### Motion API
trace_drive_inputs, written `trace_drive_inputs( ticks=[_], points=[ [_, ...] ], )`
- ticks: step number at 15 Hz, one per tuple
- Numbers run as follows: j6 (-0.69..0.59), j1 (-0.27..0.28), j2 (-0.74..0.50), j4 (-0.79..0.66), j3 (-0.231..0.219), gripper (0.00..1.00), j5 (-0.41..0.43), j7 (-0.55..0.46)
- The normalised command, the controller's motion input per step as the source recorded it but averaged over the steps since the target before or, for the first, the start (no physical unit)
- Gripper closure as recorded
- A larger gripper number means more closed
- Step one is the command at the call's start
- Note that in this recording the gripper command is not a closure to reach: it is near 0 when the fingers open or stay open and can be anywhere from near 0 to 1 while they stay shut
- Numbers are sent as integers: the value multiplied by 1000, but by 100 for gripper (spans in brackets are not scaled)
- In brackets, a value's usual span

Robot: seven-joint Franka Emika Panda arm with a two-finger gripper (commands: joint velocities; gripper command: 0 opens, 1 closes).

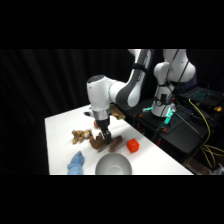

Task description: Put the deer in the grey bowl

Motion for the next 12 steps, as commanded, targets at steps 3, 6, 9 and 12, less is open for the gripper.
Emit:
trace_drive_inputs(
  ticks=[3, 6, 9, 12],
  points=[
    [387, 165, 255, 61, -151, 0, -89, 261],
    [324, 177, 309, 134, -219, 0, -129, 218],
    [172, 134, 319, 233, -180, 0, -78, 146],
    [69, 80, 217, 216, -98, 100, -15, 87]
  ],
)
